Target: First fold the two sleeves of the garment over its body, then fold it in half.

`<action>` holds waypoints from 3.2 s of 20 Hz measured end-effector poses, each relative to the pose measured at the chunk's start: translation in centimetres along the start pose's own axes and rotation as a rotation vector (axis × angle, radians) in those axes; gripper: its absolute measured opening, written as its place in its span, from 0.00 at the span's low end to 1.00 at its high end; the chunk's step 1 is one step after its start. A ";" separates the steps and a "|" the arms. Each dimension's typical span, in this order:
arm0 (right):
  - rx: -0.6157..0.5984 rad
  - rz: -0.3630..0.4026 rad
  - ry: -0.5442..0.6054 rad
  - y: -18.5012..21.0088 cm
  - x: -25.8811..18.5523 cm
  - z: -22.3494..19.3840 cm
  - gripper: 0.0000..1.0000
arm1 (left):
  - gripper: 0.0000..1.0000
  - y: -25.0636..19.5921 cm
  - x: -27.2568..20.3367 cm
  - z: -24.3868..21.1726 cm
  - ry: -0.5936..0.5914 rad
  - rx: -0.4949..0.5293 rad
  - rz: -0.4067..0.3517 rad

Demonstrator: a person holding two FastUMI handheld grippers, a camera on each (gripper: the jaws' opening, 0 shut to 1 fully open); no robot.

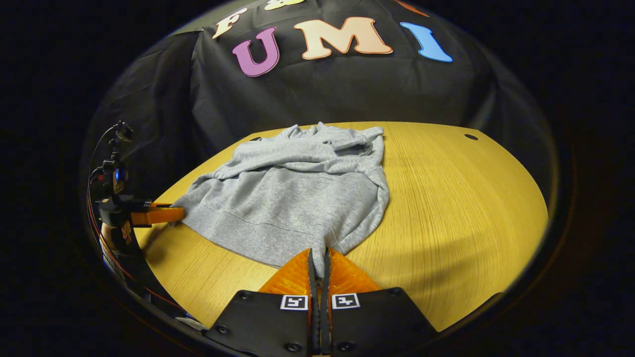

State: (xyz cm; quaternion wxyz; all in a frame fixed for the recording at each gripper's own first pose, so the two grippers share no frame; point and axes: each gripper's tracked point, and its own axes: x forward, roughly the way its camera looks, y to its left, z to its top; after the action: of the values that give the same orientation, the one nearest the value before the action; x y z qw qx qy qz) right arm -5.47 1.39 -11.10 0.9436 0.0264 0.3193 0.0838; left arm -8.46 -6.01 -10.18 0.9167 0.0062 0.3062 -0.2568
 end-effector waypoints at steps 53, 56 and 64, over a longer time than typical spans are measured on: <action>0.300 -0.111 -0.326 -9.6 18.9 29.2 0.86 | 0.96 9.1 18.5 25.8 -0.392 -0.211 0.271; 0.258 -0.134 -0.426 -10.2 15.7 31.4 0.97 | 0.95 8.0 15.4 28.5 -0.480 -0.208 0.239; 0.146 -0.147 -0.617 -8.6 7.0 31.7 0.97 | 0.94 7.1 6.6 29.2 -0.659 -0.119 0.282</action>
State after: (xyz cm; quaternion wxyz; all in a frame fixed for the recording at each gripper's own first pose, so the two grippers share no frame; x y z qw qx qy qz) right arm 20.48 -5.74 9.05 0.9950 0.0951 0.0244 -0.0198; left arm 15.68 -7.87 8.76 0.9913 -0.0881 0.0048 -0.0980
